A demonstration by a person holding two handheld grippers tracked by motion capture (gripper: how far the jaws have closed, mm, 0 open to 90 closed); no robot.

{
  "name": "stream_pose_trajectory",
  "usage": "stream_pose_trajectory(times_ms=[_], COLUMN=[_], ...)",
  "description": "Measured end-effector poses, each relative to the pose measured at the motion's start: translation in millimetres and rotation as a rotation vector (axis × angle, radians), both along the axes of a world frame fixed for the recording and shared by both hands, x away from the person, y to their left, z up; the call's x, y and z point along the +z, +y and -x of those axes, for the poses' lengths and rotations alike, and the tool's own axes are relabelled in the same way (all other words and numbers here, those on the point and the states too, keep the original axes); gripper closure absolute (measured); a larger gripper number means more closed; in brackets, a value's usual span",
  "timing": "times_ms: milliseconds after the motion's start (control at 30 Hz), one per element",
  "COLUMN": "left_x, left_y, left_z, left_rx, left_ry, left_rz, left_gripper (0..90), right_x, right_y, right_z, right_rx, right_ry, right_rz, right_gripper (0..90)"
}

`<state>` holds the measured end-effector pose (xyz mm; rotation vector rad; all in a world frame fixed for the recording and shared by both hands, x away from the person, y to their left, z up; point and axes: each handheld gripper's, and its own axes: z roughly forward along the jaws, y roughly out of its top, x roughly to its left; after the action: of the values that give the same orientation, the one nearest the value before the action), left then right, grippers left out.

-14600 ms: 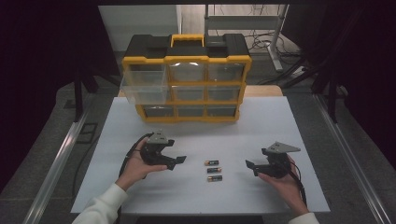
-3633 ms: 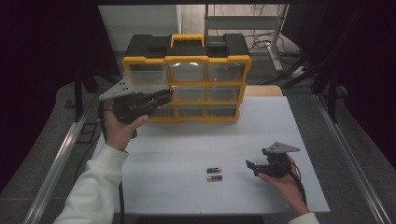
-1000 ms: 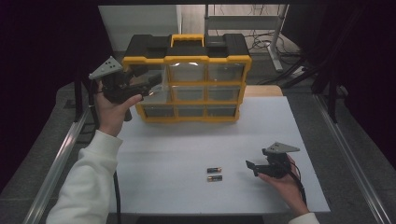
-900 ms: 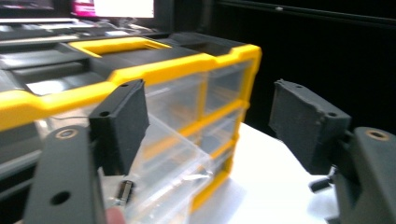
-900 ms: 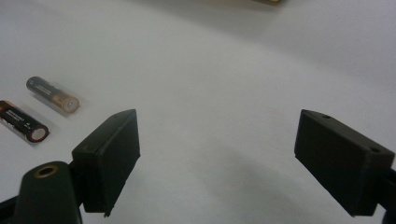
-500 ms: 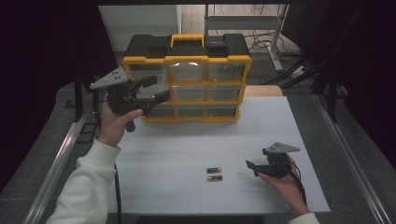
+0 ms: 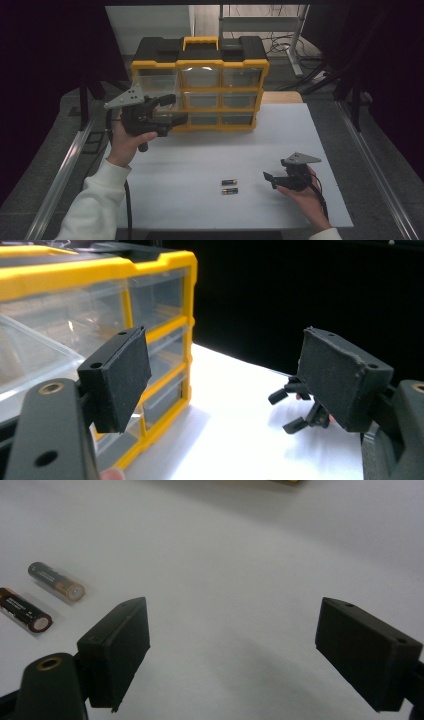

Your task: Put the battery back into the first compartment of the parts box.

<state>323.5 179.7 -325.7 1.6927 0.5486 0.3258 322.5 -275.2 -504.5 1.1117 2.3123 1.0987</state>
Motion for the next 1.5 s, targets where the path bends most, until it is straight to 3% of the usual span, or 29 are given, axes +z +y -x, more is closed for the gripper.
stream_pose_trajectory(times_ms=[400,533,700,1167,1500], left_x=[-18.0,-24.8,-33.3,-58.0,-74.3], left_y=[-17.1,-22.2,-25.3,-40.3,-50.1], left_z=[7.3,7.9,6.8,3.4,-1.8], left_rx=[-0.053,-0.055,-0.058,-0.052,-0.055], left_ry=[0.017,0.015,0.029,0.062,0.093], left_rz=[-0.057,-0.089,-0.092,-0.176,-0.211], left_gripper=[22.7,22.8,23.2,23.9,24.1], right_x=[0.3,0.3,0.5,0.4,0.2], right_y=[-0.2,-0.4,-0.6,-0.6,-0.4], right_z=[0.2,0.1,0.1,0.0,0.0], right_rx=[-0.002,-0.002,-0.002,0.000,-0.002], right_ry=[-0.002,-0.002,-0.004,-0.006,-0.008], right_rz=[-0.005,-0.006,-0.010,-0.010,-0.013], right_gripper=[14.3,14.3,14.3,14.3,14.2])
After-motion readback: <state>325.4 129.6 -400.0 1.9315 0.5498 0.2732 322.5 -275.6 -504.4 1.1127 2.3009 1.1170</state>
